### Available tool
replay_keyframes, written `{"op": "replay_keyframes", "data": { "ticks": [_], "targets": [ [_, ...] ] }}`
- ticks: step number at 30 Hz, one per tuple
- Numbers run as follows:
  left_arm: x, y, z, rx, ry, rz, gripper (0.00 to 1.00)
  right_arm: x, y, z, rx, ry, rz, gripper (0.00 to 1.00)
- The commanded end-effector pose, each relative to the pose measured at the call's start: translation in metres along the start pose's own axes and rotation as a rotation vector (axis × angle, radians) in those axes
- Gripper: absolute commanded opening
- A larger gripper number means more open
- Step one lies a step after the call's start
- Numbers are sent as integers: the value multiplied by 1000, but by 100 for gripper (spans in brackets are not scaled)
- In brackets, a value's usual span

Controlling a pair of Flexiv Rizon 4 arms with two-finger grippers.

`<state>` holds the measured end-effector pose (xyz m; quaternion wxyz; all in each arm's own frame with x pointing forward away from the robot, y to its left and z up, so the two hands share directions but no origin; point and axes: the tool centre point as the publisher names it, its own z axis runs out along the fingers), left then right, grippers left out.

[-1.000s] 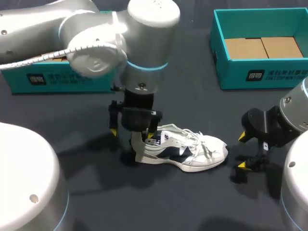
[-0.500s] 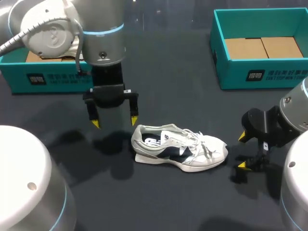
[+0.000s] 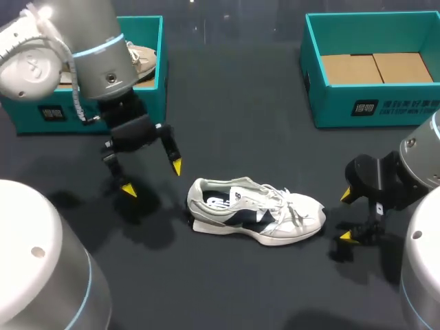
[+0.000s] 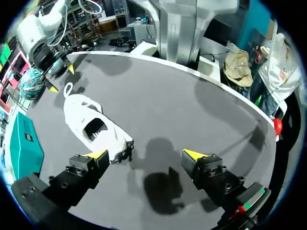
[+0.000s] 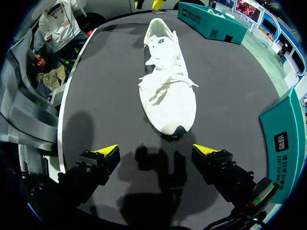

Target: Take the shoe out of the shoebox, open the shoe tongue, remove and reinsert the insole, then place the shoe into the shoebox

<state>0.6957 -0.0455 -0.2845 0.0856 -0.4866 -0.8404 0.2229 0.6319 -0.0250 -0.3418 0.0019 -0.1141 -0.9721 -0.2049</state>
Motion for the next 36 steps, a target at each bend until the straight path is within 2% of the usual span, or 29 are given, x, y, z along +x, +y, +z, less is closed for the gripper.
{"op": "replay_keyframes", "data": {
  "ticks": [1, 2, 6, 10, 13, 25, 26, 29, 31, 36],
  "targets": [
    [3, 5, 2, 72, -151, -94, 100, 2, 0, -1, 1, -3, 0, 100],
    [3, 5, 2, 72, -151, -94, 100, 2, 0, -1, 1, -3, 0, 100],
    [4, 22, 13, 234, -295, -321, 100, 2, 0, -1, 1, -3, 0, 100],
    [10, 37, 24, 386, -382, -444, 100, 2, 0, -1, 1, -3, 0, 100],
    [15, 42, 29, 473, -425, -500, 100, 2, 0, -1, 1, -3, 0, 100],
    [16, 43, 30, 476, -444, -508, 100, 2, 0, -1, 1, -3, 0, 100],
    [18, 42, 35, 456, -483, -486, 100, 2, 0, -1, 1, -3, 0, 100],
    [22, 43, 45, 474, -552, -505, 100, 2, 0, -1, 1, -3, 0, 100],
    [25, 44, 50, 513, -574, -532, 100, 2, 0, -1, 1, -3, 0, 100],
    [30, 41, 60, 530, -634, -551, 100, 2, 0, -1, 1, -3, 0, 100]
  ]
}}
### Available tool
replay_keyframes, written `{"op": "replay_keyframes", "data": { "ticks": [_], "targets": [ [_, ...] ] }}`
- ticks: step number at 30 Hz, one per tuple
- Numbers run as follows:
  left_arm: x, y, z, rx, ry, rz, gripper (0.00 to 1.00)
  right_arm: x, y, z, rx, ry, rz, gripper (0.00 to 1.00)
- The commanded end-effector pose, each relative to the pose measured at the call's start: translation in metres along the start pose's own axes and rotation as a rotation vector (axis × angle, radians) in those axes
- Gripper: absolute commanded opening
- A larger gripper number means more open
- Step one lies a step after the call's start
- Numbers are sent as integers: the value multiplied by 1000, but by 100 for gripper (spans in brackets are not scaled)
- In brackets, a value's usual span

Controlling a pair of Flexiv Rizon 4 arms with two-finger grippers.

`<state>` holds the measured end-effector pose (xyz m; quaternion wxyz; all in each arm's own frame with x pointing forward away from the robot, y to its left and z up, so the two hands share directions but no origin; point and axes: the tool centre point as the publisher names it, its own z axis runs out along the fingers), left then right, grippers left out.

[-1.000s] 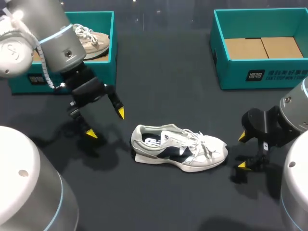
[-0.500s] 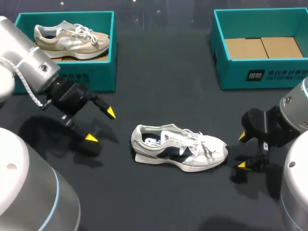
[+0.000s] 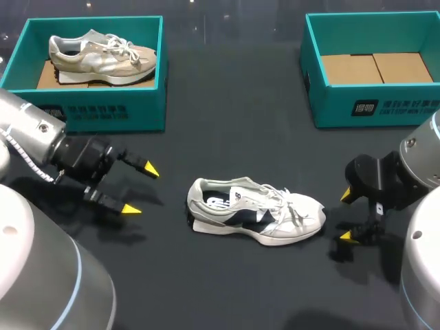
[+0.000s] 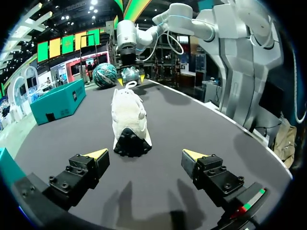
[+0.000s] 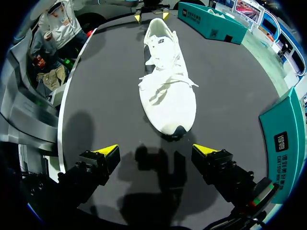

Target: Take the shoe out of the shoebox, open the shoe tongue, remove and reinsert the insole, then place the shoe into the shoebox

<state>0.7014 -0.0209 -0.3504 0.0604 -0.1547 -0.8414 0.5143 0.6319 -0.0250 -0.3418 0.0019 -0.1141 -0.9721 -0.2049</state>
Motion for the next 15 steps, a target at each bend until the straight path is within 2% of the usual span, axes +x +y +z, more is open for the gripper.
{"op": "replay_keyframes", "data": {
  "ticks": [1, 6, 7, 10, 14, 15],
  "targets": [
    [13, 6, 7, 32, -164, 17, 100, 2, 0, -1, 1, -3, 0, 100],
    [19, 5, 15, 71, -217, 12, 100, 2, 0, -1, 1, -3, 0, 100],
    [21, 2, 16, 101, -213, -10, 100, 2, 0, -1, 1, -3, 0, 100],
    [22, -5, 21, 109, -244, -25, 100, 2, 0, -1, 1, -3, 0, 100],
    [17, -5, 26, 53, -328, -137, 100, 2, 0, -1, 1, -3, 0, 100],
    [15, -3, 27, 16, -346, -127, 100, 2, 0, -1, 1, -3, 0, 100]
  ]
}}
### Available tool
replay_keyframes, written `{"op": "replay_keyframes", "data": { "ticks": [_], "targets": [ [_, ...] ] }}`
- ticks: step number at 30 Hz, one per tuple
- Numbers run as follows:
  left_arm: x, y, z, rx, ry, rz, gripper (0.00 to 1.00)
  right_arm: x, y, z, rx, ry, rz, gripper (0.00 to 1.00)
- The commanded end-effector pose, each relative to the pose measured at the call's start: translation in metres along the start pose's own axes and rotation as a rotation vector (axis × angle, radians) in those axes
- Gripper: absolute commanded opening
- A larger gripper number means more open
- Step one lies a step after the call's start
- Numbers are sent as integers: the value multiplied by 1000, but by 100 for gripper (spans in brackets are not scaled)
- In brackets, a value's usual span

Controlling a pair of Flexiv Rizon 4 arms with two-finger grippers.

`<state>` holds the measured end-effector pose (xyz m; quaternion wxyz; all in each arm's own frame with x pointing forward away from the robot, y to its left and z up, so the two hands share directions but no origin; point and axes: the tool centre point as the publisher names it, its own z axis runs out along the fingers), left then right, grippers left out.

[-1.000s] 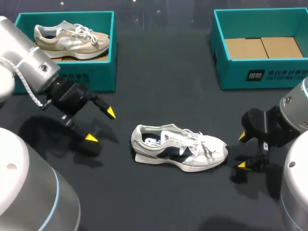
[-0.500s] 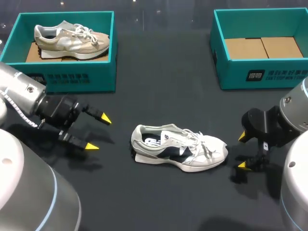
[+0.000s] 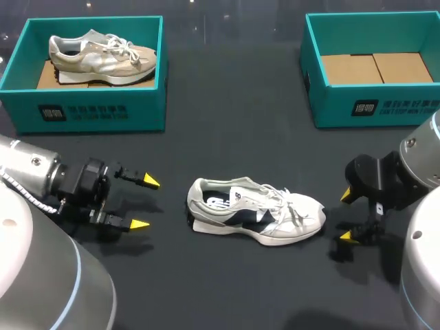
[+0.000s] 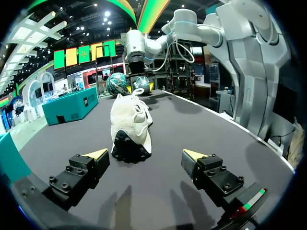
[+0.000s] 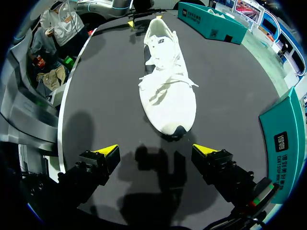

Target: Take the shoe out of the shoebox, open the shoe tongue, remove and reinsert the insole, then place the shoe into the shoebox

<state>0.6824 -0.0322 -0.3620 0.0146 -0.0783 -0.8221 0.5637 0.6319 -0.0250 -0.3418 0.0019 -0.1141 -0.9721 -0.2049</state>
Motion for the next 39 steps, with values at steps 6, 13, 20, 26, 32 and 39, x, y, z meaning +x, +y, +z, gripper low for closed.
{"op": "replay_keyframes", "data": {
  "ticks": [6, 13, 20, 26, 32, 39],
  "targets": [
    [2, -4, 8, -80, -183, -42, 100, 2, 0, -1, 1, -3, 0, 100],
    [-2, 6, 13, -77, -196, -45, 100, 2, 0, -1, 1, -3, 0, 100],
    [-16, 14, 26, 34, -141, -94, 100, 2, 0, -1, 1, -3, 0, 100],
    [-21, 14, 29, 79, -54, -74, 100, 2, 0, -1, 1, -3, 0, 100],
    [-23, 16, 30, 77, -60, -75, 100, 2, 0, -1, 1, -3, 0, 100],
    [-28, 20, 43, 92, -58, -103, 100, 2, 0, -1, 1, -3, 0, 100]
  ]
}}
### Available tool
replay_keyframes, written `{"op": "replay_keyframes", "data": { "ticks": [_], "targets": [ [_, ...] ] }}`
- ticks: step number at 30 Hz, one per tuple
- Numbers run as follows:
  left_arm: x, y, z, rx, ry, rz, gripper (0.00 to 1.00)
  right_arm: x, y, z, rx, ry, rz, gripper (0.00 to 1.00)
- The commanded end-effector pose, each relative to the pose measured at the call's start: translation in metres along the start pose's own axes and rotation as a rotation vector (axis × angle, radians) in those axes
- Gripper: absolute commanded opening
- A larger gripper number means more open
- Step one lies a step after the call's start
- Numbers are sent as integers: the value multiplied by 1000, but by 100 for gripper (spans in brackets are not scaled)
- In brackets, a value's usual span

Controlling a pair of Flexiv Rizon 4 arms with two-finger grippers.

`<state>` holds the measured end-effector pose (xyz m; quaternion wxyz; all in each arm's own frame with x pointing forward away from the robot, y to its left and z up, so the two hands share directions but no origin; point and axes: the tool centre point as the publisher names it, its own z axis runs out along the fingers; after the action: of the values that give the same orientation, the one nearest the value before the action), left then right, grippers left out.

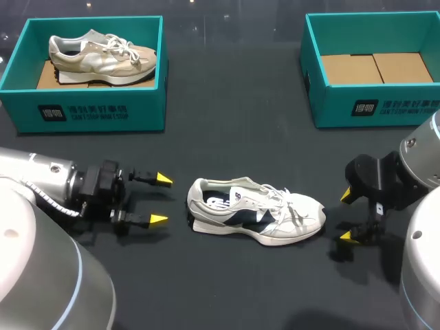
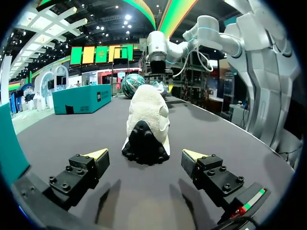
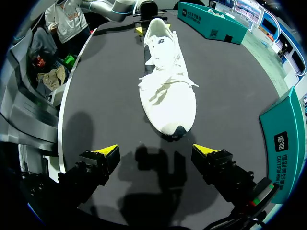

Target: Take the shoe out of the shoebox, open the shoe tongue, remove and reinsert the insole, then place the shoe into the shoebox

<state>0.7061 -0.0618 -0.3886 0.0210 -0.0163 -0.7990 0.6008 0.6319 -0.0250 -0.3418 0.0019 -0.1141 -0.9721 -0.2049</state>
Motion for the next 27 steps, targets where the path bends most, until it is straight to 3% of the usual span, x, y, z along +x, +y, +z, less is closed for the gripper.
{"op": "replay_keyframes", "data": {
  "ticks": [1, 10, 13, 27],
  "targets": [
    [-2, 3, 11, 0, 8, 4, 100, 2, 0, -1, 1, -3, 0, 100],
    [-8, 3, 23, -14, 8, 16, 100, 2, 0, -1, 1, -3, 0, 100],
    [-11, 2, 23, -5, 103, 28, 100, 2, 0, -1, 1, -3, 0, 100],
    [-11, 3, 25, -6, 110, 21, 100, 2, 0, -1, 1, -3, 0, 100]
  ]
}}
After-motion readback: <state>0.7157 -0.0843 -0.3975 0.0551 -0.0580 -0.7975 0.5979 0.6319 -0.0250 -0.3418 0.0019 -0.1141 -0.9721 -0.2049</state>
